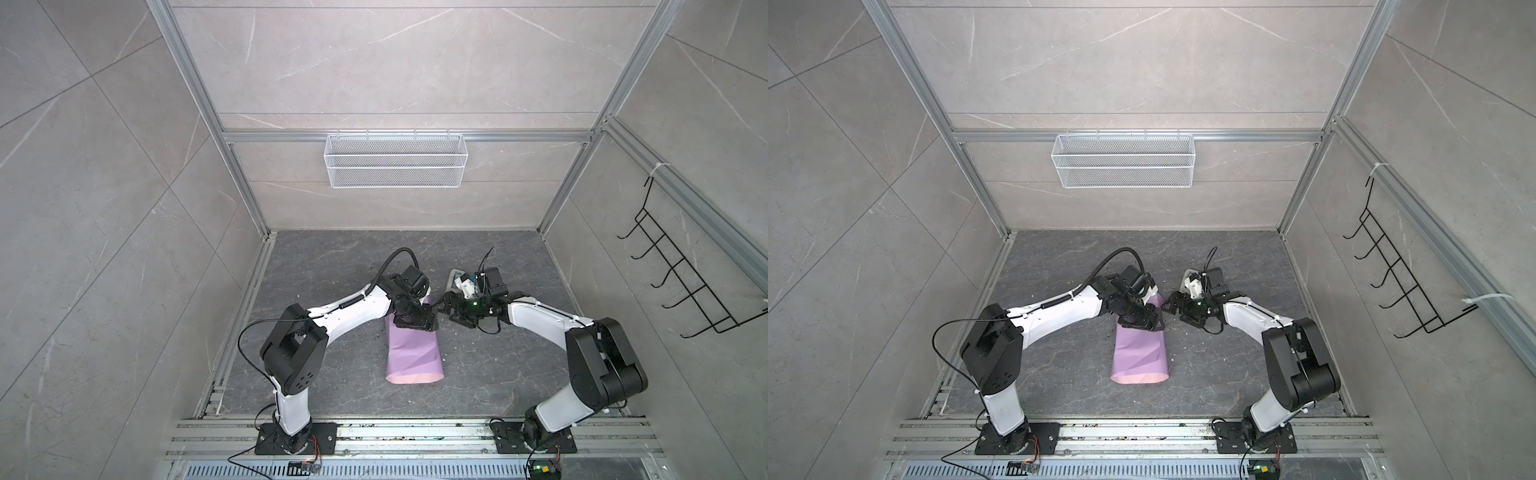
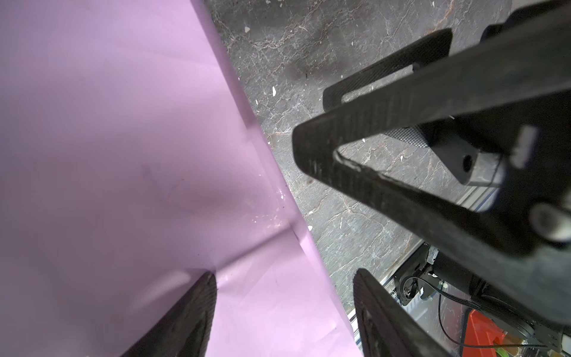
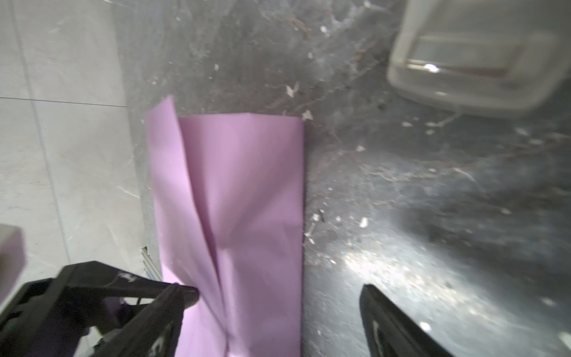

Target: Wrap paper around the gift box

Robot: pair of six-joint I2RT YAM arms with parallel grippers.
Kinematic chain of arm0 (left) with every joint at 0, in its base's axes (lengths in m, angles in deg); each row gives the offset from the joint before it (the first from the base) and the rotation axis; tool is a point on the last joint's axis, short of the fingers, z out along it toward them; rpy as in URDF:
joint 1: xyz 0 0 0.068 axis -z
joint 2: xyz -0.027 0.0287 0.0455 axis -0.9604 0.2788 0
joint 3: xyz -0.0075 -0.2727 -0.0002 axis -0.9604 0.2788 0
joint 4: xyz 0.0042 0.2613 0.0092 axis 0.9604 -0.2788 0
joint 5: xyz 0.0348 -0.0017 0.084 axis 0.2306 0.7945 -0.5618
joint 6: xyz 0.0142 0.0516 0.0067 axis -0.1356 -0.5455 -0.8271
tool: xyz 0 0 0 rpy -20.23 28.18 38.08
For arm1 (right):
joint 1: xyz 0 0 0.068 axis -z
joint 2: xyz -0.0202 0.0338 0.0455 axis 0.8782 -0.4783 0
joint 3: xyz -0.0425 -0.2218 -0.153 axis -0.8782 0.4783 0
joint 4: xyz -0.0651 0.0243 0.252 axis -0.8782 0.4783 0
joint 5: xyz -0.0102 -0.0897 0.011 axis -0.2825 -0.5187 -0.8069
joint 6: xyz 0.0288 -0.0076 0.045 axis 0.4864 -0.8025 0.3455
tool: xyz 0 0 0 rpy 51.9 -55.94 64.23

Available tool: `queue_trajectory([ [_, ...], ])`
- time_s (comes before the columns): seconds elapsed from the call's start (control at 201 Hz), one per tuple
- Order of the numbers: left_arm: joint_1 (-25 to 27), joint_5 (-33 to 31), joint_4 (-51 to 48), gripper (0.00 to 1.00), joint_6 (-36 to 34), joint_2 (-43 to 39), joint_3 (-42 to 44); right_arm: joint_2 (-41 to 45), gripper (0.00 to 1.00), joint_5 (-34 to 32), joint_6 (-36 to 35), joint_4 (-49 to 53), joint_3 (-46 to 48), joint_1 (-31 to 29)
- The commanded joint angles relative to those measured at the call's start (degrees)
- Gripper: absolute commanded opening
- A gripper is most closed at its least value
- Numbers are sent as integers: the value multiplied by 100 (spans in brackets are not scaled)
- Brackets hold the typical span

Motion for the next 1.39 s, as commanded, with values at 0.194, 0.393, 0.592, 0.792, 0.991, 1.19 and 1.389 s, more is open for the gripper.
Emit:
queue_trajectory([
  [0.194, 44, -160, 161, 73, -17, 419, 304, -613, 90, 272, -95, -232, -156, -213],
  [0.393, 49, -171, 178, 74, 1, 402, 273, -691, 89, -25, -344, 57, -24, -201],
  [0.592, 48, -223, 184, 74, -8, 237, 191, -722, 87, -254, -457, 219, 134, -201],
  [0.792, 48, -451, 262, 74, -101, -238, 106, -728, 86, -342, -466, 173, 307, -203],
  [0.991, -43, -1113, 392, 75, -180, -1028, 409, -752, 86, -372, -466, 126, 362, -205],
  [1.19, -820, -1043, 632, 75, 129, -1867, 1449, -756, 85, -361, -475, 118, 343, -206],
  [1.389, -1441, 201, 938, 77, 299, -1747, 2071, -786, 85, -383, -477, 118, 331, -203],
])
